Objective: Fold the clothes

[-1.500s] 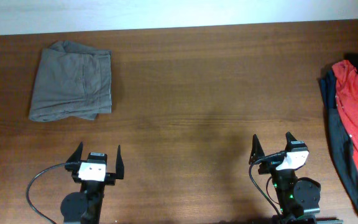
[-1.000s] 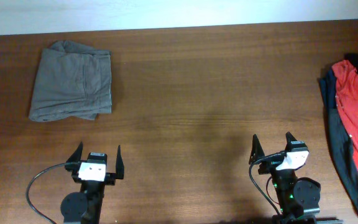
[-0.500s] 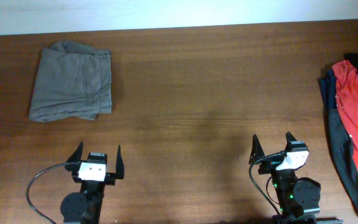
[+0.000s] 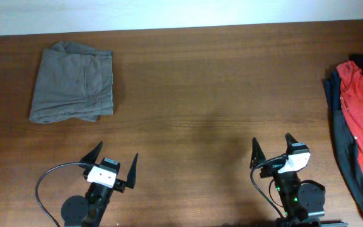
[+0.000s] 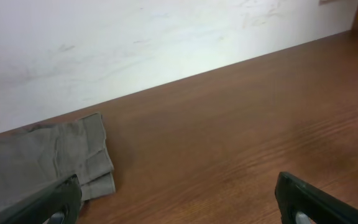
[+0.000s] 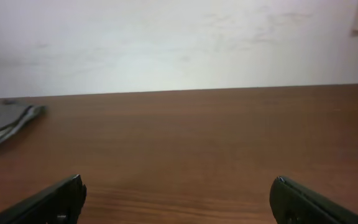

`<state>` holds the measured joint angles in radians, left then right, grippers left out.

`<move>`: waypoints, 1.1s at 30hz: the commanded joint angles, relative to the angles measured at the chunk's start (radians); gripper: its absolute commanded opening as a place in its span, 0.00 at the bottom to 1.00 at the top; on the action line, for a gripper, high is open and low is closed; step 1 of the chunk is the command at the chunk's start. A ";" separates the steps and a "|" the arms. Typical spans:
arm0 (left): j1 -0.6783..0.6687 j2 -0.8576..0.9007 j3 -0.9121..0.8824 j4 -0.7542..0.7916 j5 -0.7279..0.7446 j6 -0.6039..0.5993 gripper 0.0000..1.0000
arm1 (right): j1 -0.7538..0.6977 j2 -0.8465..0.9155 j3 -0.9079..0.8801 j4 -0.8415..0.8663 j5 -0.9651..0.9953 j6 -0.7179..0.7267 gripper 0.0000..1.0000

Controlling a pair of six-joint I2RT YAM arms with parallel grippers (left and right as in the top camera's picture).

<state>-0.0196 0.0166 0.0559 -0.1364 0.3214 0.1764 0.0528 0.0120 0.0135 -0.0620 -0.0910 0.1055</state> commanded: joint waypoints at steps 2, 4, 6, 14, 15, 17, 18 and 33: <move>-0.005 -0.010 0.026 0.006 0.030 -0.003 0.99 | -0.008 -0.006 0.017 0.061 -0.100 0.023 0.99; -0.005 0.011 0.083 0.005 -0.028 -0.047 1.00 | -0.008 -0.002 0.088 0.042 -0.105 0.103 0.99; -0.005 0.056 0.135 0.005 -0.091 -0.078 0.99 | -0.008 0.022 0.162 -0.014 -0.101 0.106 0.99; -0.004 0.462 0.536 -0.100 -0.151 -0.078 0.99 | -0.008 0.413 0.591 -0.426 -0.054 0.105 0.99; -0.004 0.524 0.600 -0.142 -0.150 -0.078 0.99 | -0.008 0.468 0.640 -0.474 -0.041 0.105 0.99; -0.004 0.692 0.784 -0.294 -0.132 -0.078 0.99 | -0.008 0.649 0.806 -0.624 -0.017 0.082 0.99; -0.004 0.808 0.917 -0.418 -0.131 -0.078 0.99 | -0.008 0.752 0.901 -0.704 -0.017 0.067 0.99; -0.004 1.250 1.286 -0.735 0.079 -0.085 0.99 | -0.278 1.444 1.412 -0.970 0.105 0.280 0.99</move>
<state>-0.0204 1.2667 1.3170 -0.8768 0.3279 0.1040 -0.0849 1.3460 1.3006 -1.0348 -0.0856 0.2737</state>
